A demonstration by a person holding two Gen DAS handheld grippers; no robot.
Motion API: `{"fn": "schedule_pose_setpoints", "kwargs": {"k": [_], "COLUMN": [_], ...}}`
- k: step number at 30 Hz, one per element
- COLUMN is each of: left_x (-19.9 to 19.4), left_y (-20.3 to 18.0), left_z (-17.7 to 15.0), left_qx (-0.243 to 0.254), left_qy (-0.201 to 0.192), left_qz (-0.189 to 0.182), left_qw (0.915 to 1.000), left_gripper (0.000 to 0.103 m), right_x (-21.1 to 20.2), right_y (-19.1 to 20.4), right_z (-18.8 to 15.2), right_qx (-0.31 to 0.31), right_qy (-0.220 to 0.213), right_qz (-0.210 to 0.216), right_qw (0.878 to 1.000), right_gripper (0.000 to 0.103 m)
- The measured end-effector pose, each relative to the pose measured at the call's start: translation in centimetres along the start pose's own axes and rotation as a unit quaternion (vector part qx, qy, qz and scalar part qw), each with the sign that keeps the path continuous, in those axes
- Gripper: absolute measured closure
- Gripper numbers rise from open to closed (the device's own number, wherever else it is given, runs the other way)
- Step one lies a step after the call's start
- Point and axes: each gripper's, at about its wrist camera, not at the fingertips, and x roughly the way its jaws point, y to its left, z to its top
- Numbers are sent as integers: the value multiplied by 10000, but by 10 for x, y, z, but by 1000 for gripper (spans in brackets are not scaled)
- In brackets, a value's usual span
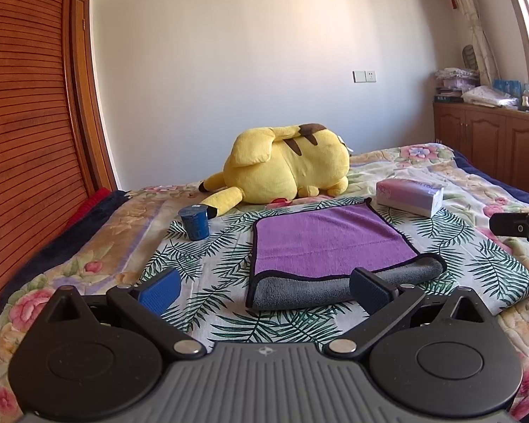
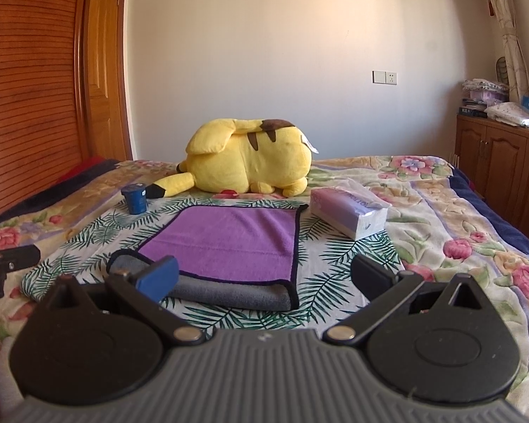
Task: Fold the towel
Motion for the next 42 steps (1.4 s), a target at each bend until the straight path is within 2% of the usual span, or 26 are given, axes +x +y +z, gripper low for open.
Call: {"fn": "schedule_pose_setpoints", "kwargs": {"k": [14, 26, 42], "left_x": [32, 55, 102], "left_y": [-3, -5, 7], "left_z": [2, 5, 2], "left_qx": [97, 230, 375], "left_qy": [347, 490, 939], "left_qz": [-120, -241, -342], "left_qw": [9993, 9982, 9943], "left_gripper": [16, 16, 18], "right_x": [26, 52, 94], "right_y": [2, 4, -1], "right_z": [4, 2, 2], "right_qx": [-216, -404, -427], "right_qy": [158, 431, 792], "right_qz": [69, 202, 265], "right_qw": [9996, 9981, 9956], "right_gripper": [0, 0, 0]}}
